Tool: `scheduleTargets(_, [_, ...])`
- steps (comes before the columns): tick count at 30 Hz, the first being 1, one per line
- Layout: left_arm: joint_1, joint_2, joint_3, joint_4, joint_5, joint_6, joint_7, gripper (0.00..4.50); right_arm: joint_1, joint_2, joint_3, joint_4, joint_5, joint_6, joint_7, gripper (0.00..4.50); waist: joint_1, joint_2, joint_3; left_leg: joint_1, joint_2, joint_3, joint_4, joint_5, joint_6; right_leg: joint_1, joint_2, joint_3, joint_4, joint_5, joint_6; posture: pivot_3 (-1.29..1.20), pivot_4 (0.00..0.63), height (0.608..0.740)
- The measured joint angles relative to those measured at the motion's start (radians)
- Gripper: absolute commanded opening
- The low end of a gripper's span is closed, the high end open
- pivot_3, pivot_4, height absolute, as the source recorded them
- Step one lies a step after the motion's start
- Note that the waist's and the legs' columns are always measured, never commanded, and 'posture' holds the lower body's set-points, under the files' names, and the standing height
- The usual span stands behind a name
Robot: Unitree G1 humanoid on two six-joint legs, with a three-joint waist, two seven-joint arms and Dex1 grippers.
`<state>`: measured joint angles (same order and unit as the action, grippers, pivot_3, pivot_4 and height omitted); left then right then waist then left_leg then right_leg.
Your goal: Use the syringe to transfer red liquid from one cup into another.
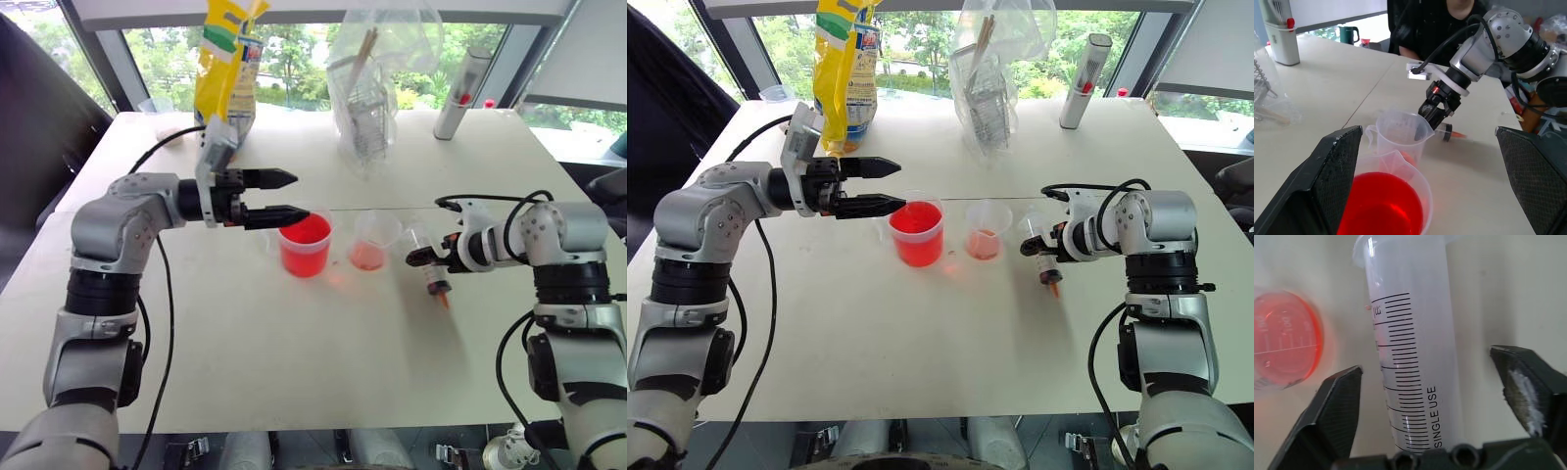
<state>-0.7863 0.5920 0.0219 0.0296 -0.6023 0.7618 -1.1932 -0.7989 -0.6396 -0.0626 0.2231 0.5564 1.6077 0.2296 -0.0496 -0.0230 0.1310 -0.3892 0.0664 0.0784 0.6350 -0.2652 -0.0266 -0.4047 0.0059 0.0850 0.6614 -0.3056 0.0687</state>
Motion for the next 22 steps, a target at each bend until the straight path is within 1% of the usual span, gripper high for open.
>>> scheduleTargets(2, [0.002,0.017,0.000,-0.005,-0.008,0.012,0.000,4.50,0.028,-0.039,0.004,-0.071,0.034,0.000,0.008,4.38,0.005,0.002,0.001,-0.001,0.000,0.000,-0.001,0.000,0.000,-0.002,0.000,0.000,0.000,0.000,0.000,0.00,0.150,0.739])
scheduleTargets(4, [0.020,0.043,0.000,-0.016,-0.011,0.015,-0.004,4.50,0.047,-0.104,-0.002,-0.160,0.088,0.000,0.017,4.38,0.006,0.004,0.002,-0.002,0.000,0.000,-0.002,0.000,0.000,-0.003,0.000,0.000,-0.001,0.000,0.000,0.00,0.150,0.739])
scheduleTargets(6, [0.052,0.072,-0.005,-0.041,-0.011,0.014,-0.017,4.50,0.079,-0.208,-0.034,-0.292,0.189,0.000,0.047,4.38,0.007,0.006,0.003,-0.003,0.000,0.000,-0.005,0.000,0.000,-0.004,0.000,0.000,-0.004,0.000,0.000,0.00,0.150,0.739])
scheduleTargets(7, [0.072,0.091,-0.006,-0.045,-0.011,0.014,-0.025,4.50,0.089,-0.266,-0.068,-0.361,0.246,0.000,0.064,4.38,0.007,0.006,0.003,-0.002,0.000,-0.001,-0.005,0.000,0.000,-0.003,0.001,-0.001,-0.005,0.000,0.000,0.00,0.150,0.739])
scheduleTargets(9, [0.087,0.101,-0.008,-0.052,-0.010,0.013,-0.030,4.50,0.106,-0.326,-0.139,-0.459,0.320,0.000,0.097,4.38,0.006,0.005,0.003,-0.002,0.001,-0.001,-0.005,0.000,0.000,-0.002,0.001,-0.002,-0.006,0.000,0.000,0.00,0.150,0.739])
scheduleTargets(13, [0.117,0.145,-0.007,-0.091,-0.018,0.013,-0.051,4.50,0.192,-0.360,-0.323,-0.673,0.476,0.000,0.236,4.38,0.005,0.005,0.003,-0.001,0.001,-0.002,-0.005,0.000,0.000,0.000,0.001,-0.002,-0.007,0.000,0.000,0.00,0.150,0.739])
scheduleTargets(15, [0.134,0.179,-0.007,-0.107,-0.021,0.015,-0.069,4.50,0.296,-0.419,-0.447,-0.753,0.552,-0.003,0.334,4.38,0.010,0.004,0.003,-0.002,0.001,-0.002,-0.005,0.000,0.000,0.001,0.000,-0.003,-0.008,0.000,0.000,0.00,0.150,0.739])
scheduleTargets(16, [0.144,0.196,-0.004,-0.109,-0.020,0.015,-0.073,4.50,0.329,-0.440,-0.487,-0.778,0.570,-0.005,0.367,4.38,0.010,0.004,0.003,-0.001,0.001,-0.002,-0.004,0.000,0.000,0.002,-0.001,-0.003,-0.008,0.000,0.000,0.00,0.150,0.739])
scheduleTargets(18, [0.147,0.203,-0.005,-0.114,-0.022,0.017,-0.083,4.50,0.460,-0.487,-0.578,-0.844,0.575,-0.049,0.444,4.38,0.013,0.003,0.003,0.000,0.001,-0.003,-0.003,0.000,0.000,0.005,-0.001,-0.004,-0.011,0.000,0.000,0.00,0.150,0.739])
scheduleTargets(20, [0.148,0.212,-0.005,-0.114,-0.022,0.017,-0.087,4.50,0.564,-0.502,-0.622,-0.887,0.561,-0.092,0.498,4.38,0.012,0.003,0.003,0.001,0.001,-0.003,-0.002,0.000,0.000,0.007,-0.002,-0.004,-0.012,0.000,0.000,0.00,0.150,0.739])
scheduleTargets(22, [0.148,0.212,-0.005,-0.114,-0.022,0.016,-0.089,4.50,0.637,-0.509,-0.646,-0.912,0.545,-0.136,0.540,4.38,0.007,0.003,0.003,0.001,0.001,-0.002,-0.002,0.000,0.000,0.007,-0.002,-0.003,-0.012,0.000,0.001,0.00,0.150,0.739])
